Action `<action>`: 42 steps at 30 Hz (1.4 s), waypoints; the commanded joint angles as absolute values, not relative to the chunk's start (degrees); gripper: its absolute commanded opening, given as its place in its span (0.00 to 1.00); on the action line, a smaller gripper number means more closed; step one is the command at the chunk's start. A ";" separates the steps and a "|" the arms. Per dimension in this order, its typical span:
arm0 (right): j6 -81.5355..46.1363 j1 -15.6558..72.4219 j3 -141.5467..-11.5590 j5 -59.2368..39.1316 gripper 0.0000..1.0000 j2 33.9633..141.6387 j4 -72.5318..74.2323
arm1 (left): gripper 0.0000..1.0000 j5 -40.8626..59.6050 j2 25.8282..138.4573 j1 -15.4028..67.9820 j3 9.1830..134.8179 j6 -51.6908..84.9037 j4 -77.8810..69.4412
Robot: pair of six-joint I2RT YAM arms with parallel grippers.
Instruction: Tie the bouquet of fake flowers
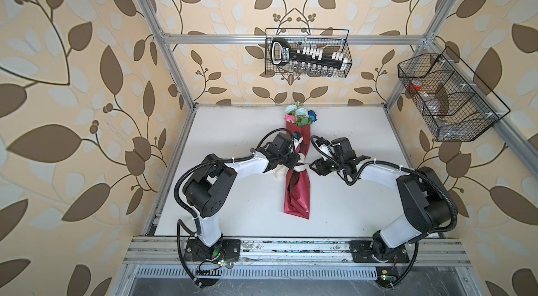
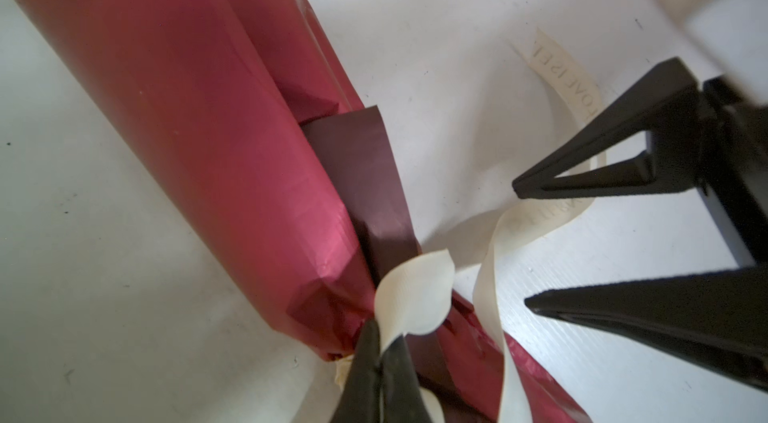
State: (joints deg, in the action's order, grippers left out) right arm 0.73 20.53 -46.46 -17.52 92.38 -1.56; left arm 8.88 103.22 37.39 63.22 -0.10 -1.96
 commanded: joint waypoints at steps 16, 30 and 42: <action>5.98 21.01 -57.65 -23.73 0.54 104.54 -10.84 | 0.00 11.50 103.49 36.80 67.57 -0.20 -1.58; 4.59 21.01 -56.61 -23.02 0.25 104.63 -11.60 | 0.00 11.78 103.74 36.74 67.41 0.09 -1.76; -2.66 21.50 -52.69 -17.75 0.00 97.83 -5.09 | 0.00 11.98 103.53 36.74 67.15 0.39 -1.93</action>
